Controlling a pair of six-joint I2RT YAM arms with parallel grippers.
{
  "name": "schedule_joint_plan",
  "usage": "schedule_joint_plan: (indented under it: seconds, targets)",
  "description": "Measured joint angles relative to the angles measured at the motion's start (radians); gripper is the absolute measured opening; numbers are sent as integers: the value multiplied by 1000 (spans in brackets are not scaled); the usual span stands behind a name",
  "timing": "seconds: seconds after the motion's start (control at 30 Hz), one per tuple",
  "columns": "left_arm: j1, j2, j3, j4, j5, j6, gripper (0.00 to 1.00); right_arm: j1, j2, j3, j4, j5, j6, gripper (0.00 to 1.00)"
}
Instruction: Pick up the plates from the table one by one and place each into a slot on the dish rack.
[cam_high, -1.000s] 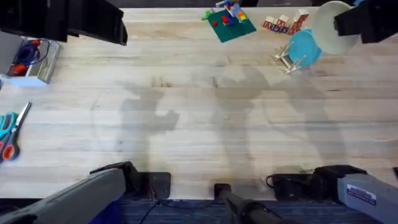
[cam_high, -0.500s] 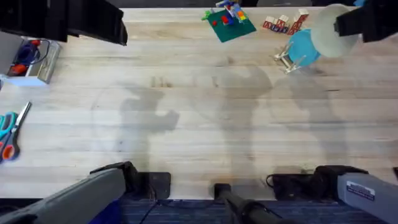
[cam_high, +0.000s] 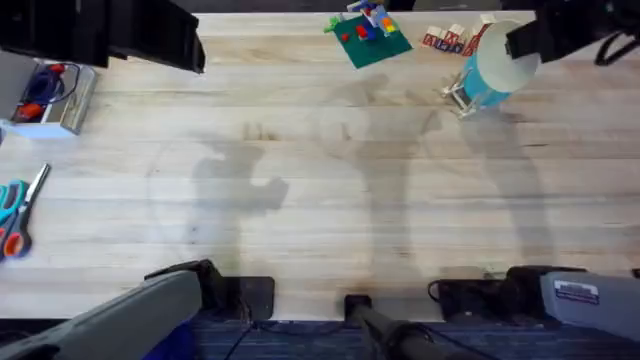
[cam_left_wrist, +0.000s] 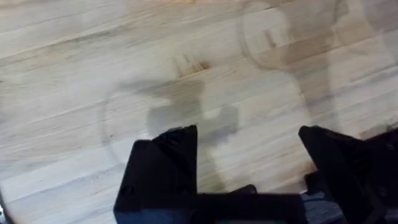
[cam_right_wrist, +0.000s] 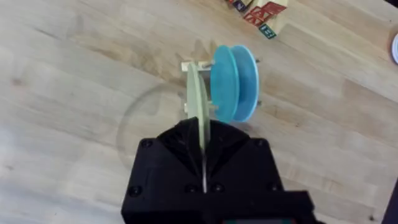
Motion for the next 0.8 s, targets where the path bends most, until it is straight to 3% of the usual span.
schedule_joint_plan:
  seconds: [0.47, 0.8]
  targets:
    - [0, 0, 0, 0, 0, 0, 994, -1, 109, 0, 127, 0, 15, 29]
    - [0, 0, 0, 0, 0, 0, 993, -26, 154, 0, 132, 0, 15, 29]
